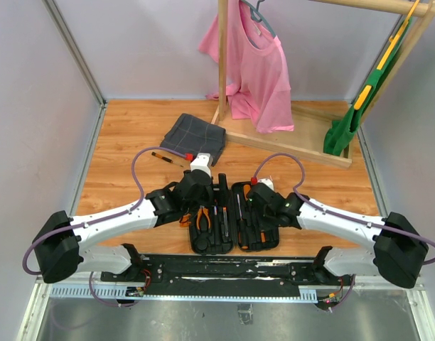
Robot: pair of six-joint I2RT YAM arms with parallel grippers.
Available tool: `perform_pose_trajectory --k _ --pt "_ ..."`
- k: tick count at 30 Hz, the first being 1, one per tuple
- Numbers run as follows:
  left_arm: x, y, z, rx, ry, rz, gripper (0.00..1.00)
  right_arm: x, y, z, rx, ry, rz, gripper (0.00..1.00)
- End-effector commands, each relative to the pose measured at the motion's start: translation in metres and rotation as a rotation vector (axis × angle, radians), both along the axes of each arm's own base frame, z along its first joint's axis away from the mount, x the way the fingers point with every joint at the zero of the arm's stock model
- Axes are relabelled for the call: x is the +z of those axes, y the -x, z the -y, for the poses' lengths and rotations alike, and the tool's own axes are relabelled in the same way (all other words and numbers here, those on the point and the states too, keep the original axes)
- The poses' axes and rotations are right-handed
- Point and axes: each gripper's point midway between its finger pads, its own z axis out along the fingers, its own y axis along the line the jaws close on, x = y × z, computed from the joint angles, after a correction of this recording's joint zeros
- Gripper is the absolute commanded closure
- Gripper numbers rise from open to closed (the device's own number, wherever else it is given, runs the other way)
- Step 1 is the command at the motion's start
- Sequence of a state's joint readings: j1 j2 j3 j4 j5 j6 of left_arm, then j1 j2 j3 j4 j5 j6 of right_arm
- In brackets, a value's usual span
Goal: Sort the tools into containers
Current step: Place the screwdriver in the storage box.
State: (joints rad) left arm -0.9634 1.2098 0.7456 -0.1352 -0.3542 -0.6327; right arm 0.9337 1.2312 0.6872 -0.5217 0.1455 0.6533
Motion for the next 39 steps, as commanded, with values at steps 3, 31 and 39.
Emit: perform_pose_trajectory --k 3,31,39 --pt "0.000 -0.004 0.001 0.007 0.005 0.011 0.04 -0.011 0.008 0.005 0.010 0.034 -0.083 0.98" --pt "0.003 -0.012 -0.027 0.106 0.027 0.019 0.04 -0.083 0.059 0.044 -0.045 0.199 -0.291 0.99" --pt "0.019 -0.030 -0.063 0.203 0.026 0.057 0.03 0.009 0.001 -0.003 0.006 -0.045 0.022 0.84"
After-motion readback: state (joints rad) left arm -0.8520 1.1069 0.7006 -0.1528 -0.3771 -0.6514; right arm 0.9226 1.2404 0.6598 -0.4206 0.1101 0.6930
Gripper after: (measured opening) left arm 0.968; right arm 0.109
